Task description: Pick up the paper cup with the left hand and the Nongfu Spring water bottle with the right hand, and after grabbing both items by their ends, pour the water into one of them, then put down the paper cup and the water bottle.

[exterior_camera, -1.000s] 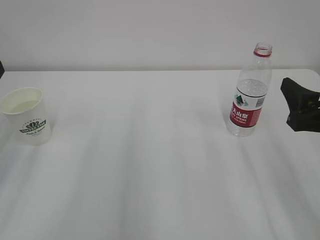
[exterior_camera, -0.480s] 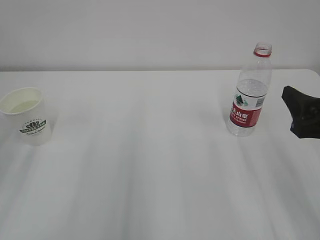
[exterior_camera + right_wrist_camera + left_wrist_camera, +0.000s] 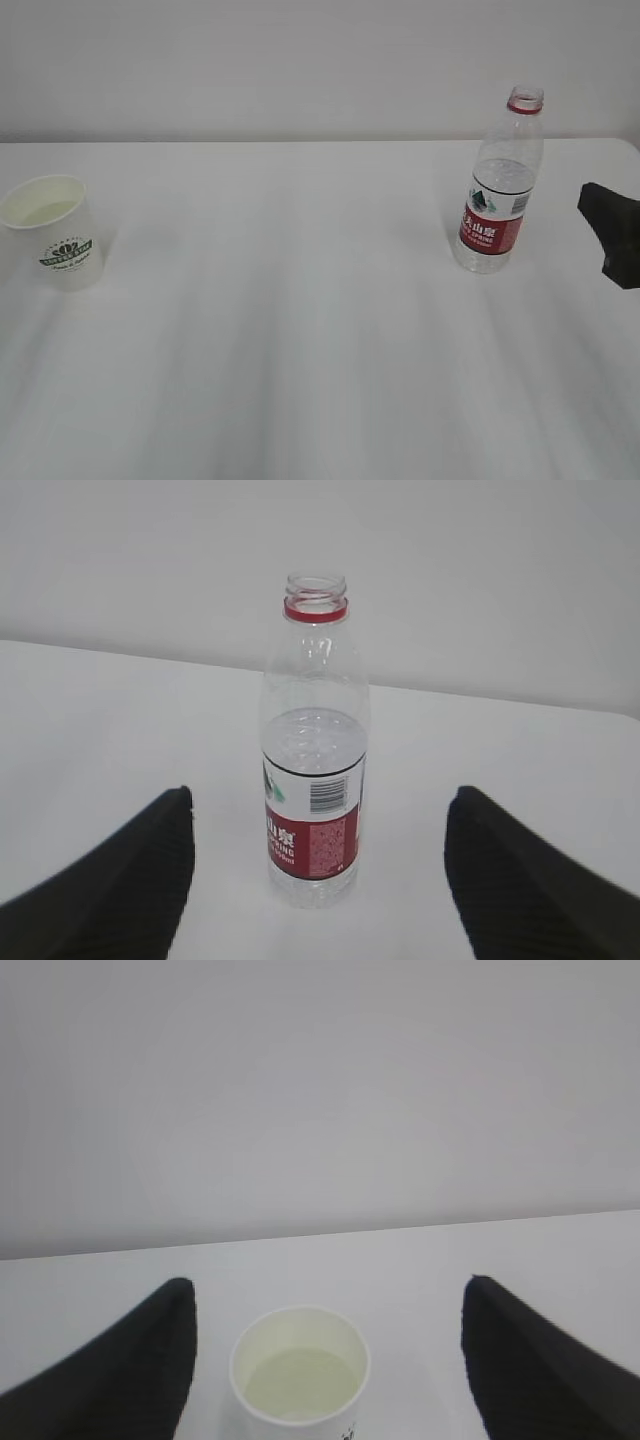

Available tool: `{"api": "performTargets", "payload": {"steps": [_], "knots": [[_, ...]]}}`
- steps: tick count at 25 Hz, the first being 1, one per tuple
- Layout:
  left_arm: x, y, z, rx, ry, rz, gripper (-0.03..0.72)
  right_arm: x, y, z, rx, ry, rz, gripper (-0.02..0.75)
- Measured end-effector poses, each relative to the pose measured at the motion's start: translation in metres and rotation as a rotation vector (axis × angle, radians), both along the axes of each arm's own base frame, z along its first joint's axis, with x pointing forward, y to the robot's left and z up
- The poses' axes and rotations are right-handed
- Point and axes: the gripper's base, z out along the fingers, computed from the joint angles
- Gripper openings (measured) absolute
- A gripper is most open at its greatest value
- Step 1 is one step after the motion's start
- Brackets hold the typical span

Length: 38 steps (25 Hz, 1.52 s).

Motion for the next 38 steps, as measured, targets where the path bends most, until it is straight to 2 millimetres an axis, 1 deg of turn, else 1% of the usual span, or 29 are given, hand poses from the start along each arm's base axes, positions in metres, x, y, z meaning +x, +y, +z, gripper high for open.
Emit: {"api": "performTargets", "payload": {"steps": [12, 21, 25, 31, 34, 38], "knots": [[-0.04, 0.005, 0.019, -0.004, -0.009, 0.036, 0.593, -0.023, -0.003, 0.016, -0.009, 0.008, 0.027, 0.592], [-0.062, 0.008, 0.026, -0.006, -0.033, 0.053, 0.592, -0.038, -0.005, 0.019, -0.029, 0.035, 0.048, 0.593], [-0.068, 0.009, 0.027, -0.001, 0.009, 0.067, 0.591, -0.043, -0.006, 0.021, -0.031, 0.04, 0.054, 0.593], [-0.076, 0.011, 0.046, -0.049, 0.07, 0.089, 0.578, -0.052, -0.007, 0.024, -0.033, 0.05, 0.066, 0.592], [-0.078, 0.012, 0.046, -0.058, 0.14, 0.097, 0.569, -0.056, -0.008, 0.024, -0.036, 0.063, 0.072, 0.593], [-0.08, 0.011, 0.039, -0.055, 0.221, 0.093, 0.555, -0.061, -0.008, 0.024, -0.038, 0.083, 0.079, 0.592]]}}
